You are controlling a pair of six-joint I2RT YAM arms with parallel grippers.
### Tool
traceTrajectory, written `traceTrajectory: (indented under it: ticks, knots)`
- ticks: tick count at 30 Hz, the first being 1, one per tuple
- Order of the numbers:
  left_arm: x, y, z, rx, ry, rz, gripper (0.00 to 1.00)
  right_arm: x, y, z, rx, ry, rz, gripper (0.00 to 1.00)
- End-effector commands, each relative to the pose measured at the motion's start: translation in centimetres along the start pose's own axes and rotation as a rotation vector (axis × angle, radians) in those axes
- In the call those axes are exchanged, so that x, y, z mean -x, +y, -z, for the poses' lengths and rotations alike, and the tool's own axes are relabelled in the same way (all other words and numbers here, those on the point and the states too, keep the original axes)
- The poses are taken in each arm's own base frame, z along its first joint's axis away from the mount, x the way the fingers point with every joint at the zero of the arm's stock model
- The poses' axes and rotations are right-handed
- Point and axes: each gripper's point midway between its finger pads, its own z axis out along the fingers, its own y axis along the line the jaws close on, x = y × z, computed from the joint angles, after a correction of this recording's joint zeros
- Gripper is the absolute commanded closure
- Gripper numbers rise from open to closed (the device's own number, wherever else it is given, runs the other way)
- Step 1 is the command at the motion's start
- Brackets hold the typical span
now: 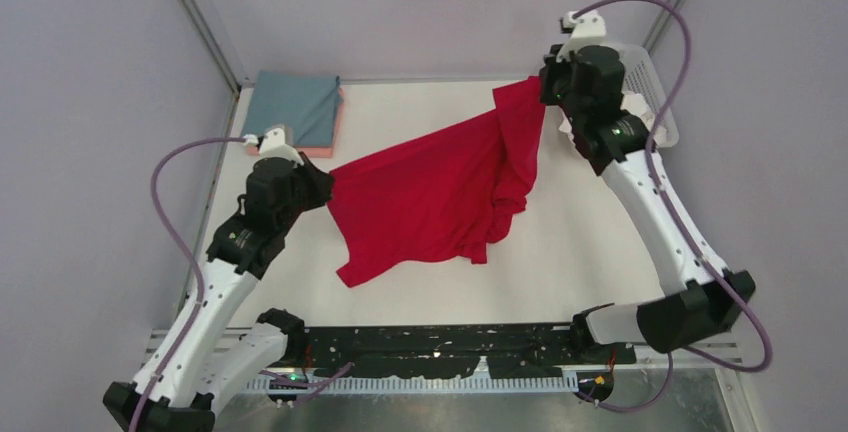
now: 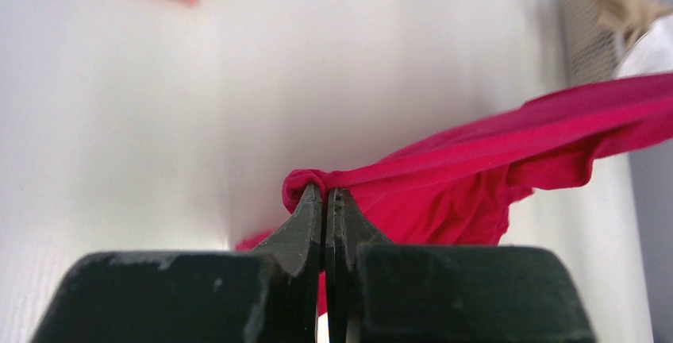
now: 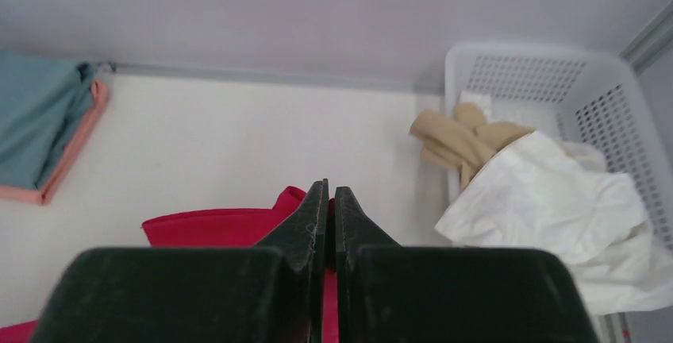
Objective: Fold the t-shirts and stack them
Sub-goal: Flatten out the tshirt
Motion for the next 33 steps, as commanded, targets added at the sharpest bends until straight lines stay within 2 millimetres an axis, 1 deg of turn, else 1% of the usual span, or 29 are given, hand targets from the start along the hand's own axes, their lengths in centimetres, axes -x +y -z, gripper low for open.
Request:
traceTrajectory:
  ticks: [1, 2, 3, 4, 5, 6, 9, 10, 11, 12, 13, 14, 15, 16, 17, 18, 20, 21, 22, 23, 24, 25, 26, 27, 28, 29, 31, 32, 33]
  knots:
    - [8.5, -0.3, 6.0, 0.022, -0.322, -0.020, 1.00, 8.2, -2.2, 6.8, -0.044, -0.309, -0.005, 0.94]
    - [9.7, -0.6, 7.5, 0.004, -0.374, -0.020, 1.00, 10.2, -2.4, 9.5, -0.034, -0.386, -0.010, 0.95]
    - [11.1, -1.2, 9.0, -0.026, -0.430, -0.018, 1.00, 11.0, -2.3, 10.8, -0.014, -0.419, -0.001, 0.95]
    - [12.4, -1.8, 10.7, -0.063, -0.488, -0.011, 1.00, 12.5, -2.3, 13.4, 0.005, -0.481, -0.003, 0.95]
    - [13.6, -2.6, 12.4, -0.109, -0.538, -0.022, 1.00, 13.4, -1.8, 14.9, 0.043, -0.517, 0.006, 0.95]
    - [14.8, -3.6, 14.3, -0.161, -0.587, -0.030, 1.00, 14.5, -1.8, 17.2, 0.062, -0.566, 0.006, 0.95]
    - [17.5, -6.1, 19.8, -0.297, -0.700, -0.074, 1.00, 17.5, -0.6, 22.9, 0.170, -0.684, 0.026, 0.95]
    - [18.2, -6.9, 21.5, -0.345, -0.726, -0.092, 1.00, 18.0, -0.4, 24.9, 0.194, -0.717, 0.033, 0.95]
    - [18.7, -8.0, 23.5, -0.407, -0.751, -0.124, 1.00, 19.1, 0.1, 27.0, 0.235, -0.761, 0.045, 0.95]
    - [19.2, -8.6, 25.1, -0.442, -0.777, -0.137, 1.00, 20.2, 0.1, 29.6, 0.253, -0.812, 0.049, 0.95]
    - [19.7, -9.2, 26.7, -0.480, -0.802, -0.151, 1.00, 20.5, 0.6, 30.9, 0.291, -0.833, 0.066, 0.95]
    - [20.1, -9.6, 28.3, -0.506, -0.827, -0.160, 1.00, 21.4, 0.6, 33.4, 0.311, -0.876, 0.073, 0.95]
    - [20.5, -9.8, 29.8, -0.524, -0.852, -0.175, 1.00, 21.6, 1.0, 34.7, 0.340, -0.897, 0.085, 0.95]
    - [20.9, -10.0, 31.2, -0.539, -0.875, -0.181, 1.00, 22.3, 0.9, 36.8, 0.353, -0.938, 0.091, 0.95]
    - [21.2, -10.0, 32.4, -0.546, -0.897, -0.185, 1.00, 22.5, 1.2, 37.9, 0.373, -0.956, 0.103, 0.95]
    - [21.5, -10.1, 34.1, -0.567, -0.927, -0.196, 1.00, 23.0, 1.1, 39.8, 0.384, -0.995, 0.111, 0.95]
    - [21.6, -10.2, 35.9, -0.588, -0.955, -0.210, 1.00, 23.6, 1.1, 42.0, 0.395, -1.038, 0.126, 0.95]
    - [21.8, -10.2, 36.7, -0.590, -0.972, -0.211, 1.00, 23.7, 1.0, 42.6, 0.396, -1.049, 0.127, 0.95]
    - [22.1, -10.2, 37.1, -0.591, -0.983, -0.216, 1.00, 24.1, 1.0, 43.6, 0.399, -1.073, 0.137, 0.95]
    - [22.3, -10.2, 37.3, -0.586, -0.989, -0.217, 1.00, 24.3, 1.0, 43.5, 0.400, -1.072, 0.140, 0.95]
    - [22.5, -10.2, 37.4, -0.579, -0.992, -0.215, 1.00, 24.6, 1.0, 44.1, 0.399, -1.086, 0.142, 0.95]
    - [22.8, -10.3, 37.2, -0.571, -0.989, -0.221, 1.00, 24.8, 1.1, 43.5, 0.396, -1.075, 0.144, 0.95]
    - [23.4, -9.9, 36.7, -0.532, -0.992, -0.207, 1.00, 25.1, 1.0, 43.6, 0.392, -1.079, 0.147, 0.94]
    - [23.8, -9.8, 35.9, -0.500, -0.984, -0.199, 1.00, 25.3, 1.1, 42.6, 0.388, -1.063, 0.146, 0.94]
    - [24.3, -9.7, 34.5, -0.462, -0.965, -0.195, 1.00, 25.4, 1.0, 42.0, 0.377, -1.055, 0.146, 0.94]
    - [24.7, -9.5, 33.2, -0.422, -0.948, -0.191, 1.00, 25.5, 1.2, 40.8, 0.373, -1.037, 0.149, 0.95]
    - [25.4, -8.9, 29.7, -0.323, -0.901, -0.177, 1.00, 25.5, 1.3, 38.2, 0.356, -1.005, 0.151, 0.95]
    - [25.5, -8.2, 27.6, -0.256, -0.872, -0.167, 1.00, 24.9, 1.4, 36.2, 0.350, -0.967, 0.147, 0.95]
    - [25.4, -7.9, 24.9, -0.201, -0.830, -0.161, 1.00, 24.2, 1.6, 33.3, 0.341, -0.920, 0.136, 0.95]
